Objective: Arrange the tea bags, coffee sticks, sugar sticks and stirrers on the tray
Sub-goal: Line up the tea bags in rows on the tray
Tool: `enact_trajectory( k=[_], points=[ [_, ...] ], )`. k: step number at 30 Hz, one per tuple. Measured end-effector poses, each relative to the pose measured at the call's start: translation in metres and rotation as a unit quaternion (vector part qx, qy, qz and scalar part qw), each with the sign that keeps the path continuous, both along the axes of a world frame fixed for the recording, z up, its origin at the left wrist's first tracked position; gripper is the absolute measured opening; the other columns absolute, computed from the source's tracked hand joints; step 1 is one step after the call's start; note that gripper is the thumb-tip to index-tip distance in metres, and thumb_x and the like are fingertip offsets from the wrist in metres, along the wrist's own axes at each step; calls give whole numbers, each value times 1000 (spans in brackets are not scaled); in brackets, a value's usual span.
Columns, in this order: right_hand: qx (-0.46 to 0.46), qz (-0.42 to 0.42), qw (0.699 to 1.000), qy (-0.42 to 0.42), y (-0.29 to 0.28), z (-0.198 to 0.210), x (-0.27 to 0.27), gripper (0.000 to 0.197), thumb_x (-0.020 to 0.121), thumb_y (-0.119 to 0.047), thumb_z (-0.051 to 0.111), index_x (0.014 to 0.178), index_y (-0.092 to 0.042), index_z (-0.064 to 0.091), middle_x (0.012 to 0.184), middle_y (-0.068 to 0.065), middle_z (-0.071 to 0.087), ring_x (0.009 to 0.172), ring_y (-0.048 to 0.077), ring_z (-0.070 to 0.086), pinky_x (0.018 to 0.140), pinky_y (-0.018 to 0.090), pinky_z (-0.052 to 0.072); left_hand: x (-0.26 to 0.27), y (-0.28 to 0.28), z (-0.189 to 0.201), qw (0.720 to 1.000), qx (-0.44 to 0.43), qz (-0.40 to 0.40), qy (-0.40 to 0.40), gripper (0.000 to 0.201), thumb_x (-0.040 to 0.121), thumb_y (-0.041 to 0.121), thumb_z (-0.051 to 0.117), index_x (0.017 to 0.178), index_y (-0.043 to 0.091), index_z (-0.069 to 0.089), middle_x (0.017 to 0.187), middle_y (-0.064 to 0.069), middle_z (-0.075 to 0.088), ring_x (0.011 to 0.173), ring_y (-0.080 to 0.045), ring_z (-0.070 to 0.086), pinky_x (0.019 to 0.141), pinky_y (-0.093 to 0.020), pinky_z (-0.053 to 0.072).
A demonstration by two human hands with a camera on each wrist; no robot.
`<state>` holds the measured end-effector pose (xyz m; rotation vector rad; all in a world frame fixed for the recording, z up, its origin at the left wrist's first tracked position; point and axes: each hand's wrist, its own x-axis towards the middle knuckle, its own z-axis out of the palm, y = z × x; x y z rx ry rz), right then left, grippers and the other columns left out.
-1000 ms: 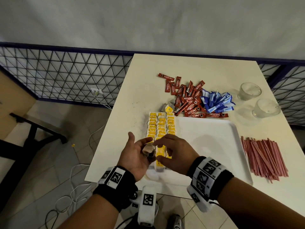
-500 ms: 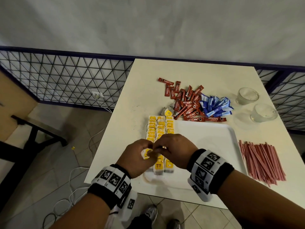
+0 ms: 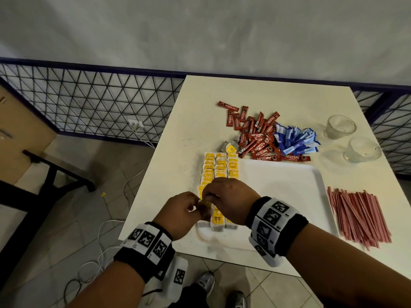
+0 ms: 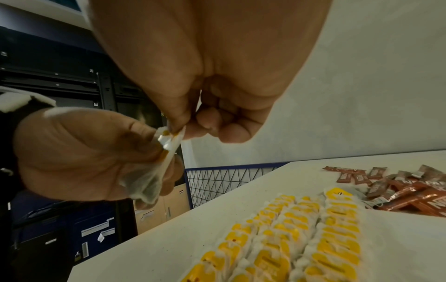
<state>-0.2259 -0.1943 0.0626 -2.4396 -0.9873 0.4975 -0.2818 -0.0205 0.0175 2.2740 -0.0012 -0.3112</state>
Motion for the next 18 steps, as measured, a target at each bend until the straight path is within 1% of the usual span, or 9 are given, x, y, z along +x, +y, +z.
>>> enact_trajectory(
  k=[1, 2, 4, 5, 8, 10, 13, 15, 18],
  points=[
    [2, -6, 1000, 5, 0, -3, 0, 24, 98, -23, 44, 110, -18, 64, 108, 2, 60, 100, 19, 53, 84, 29, 41, -2, 1, -4, 1000, 2, 15, 16, 36, 80, 60, 60, 72, 26, 70, 78, 7, 62, 72, -6, 56, 69, -22, 45],
    [-1, -16, 1000, 9, 0, -7, 0, 24, 98, -25, 45, 112, -19, 63, 110, 2, 61, 102, 19, 54, 87, 31, 43, -4, 1, -11, 999, 4, 33, 34, 31, 83, 54, 63, 73, 24, 70, 73, 6, 62, 70, -10, 57, 69, -27, 46],
    [-23, -39, 999, 22, -6, -17, -1, 26, 97, -29, 47, 118, -22, 61, 113, 1, 60, 106, 19, 54, 90, 33, 44, -9, -1, -23, 995, -9, 71, 70, 21, 85, 37, 69, 81, 17, 73, 64, 8, 61, 66, -11, 57, 66, -27, 45],
    [-37, -49, 998, 30, -10, -23, -2, 27, 97, -31, 47, 119, -23, 60, 114, 1, 59, 107, 20, 54, 91, 33, 44, -11, -2, -31, 993, -18, 84, 81, 19, 84, 35, 71, 84, 17, 75, 64, 8, 62, 69, -11, 58, 66, -25, 44],
    [-83, -65, 993, 54, -24, -40, -9, 28, 97, -33, 46, 121, -25, 58, 114, 0, 57, 106, 20, 55, 91, 31, 44, -17, -10, -44, 993, 16, 85, 84, 20, 84, 38, 70, 94, 21, 75, 75, 3, 67, 75, -12, 57, 59, -16, 38],
    [-111, -70, 989, 69, -31, -48, -12, 30, 97, -35, 45, 123, -27, 57, 116, -2, 55, 107, 19, 55, 91, 30, 44, -18, -14, -50, 992, 40, 84, 83, 23, 83, 40, 71, 98, 23, 75, 85, -2, 71, 77, -14, 59, 63, -18, 40],
    [-132, -74, 985, 77, -39, -58, -16, 30, 96, -35, 45, 122, -28, 57, 117, -3, 55, 107, 20, 56, 91, 30, 44, -19, -15, -57, 988, 78, 92, 92, 25, 78, 47, 72, 89, 24, 72, 80, 0, 71, 79, -21, 65, 73, -31, 52],
    [-140, -76, 984, 82, -41, -62, -20, 30, 96, -35, 45, 123, -28, 57, 119, -3, 54, 108, 21, 55, 91, 31, 44, -17, -15, -60, 985, 129, 85, 82, 25, 76, 47, 71, 84, 24, 67, 78, 0, 70, 79, -23, 64, 73, -36, 53],
    [-142, -73, 984, 77, -41, -69, -25, 29, 95, -36, 46, 122, -29, 56, 120, -4, 53, 107, 20, 56, 90, 29, 45, -13, -14, -56, 983, 136, 113, 56, 19, 75, 26, 72, 82, 26, 54, 71, 7, 61, 75, -20, 60, 72, -35, 51]
  ],
)
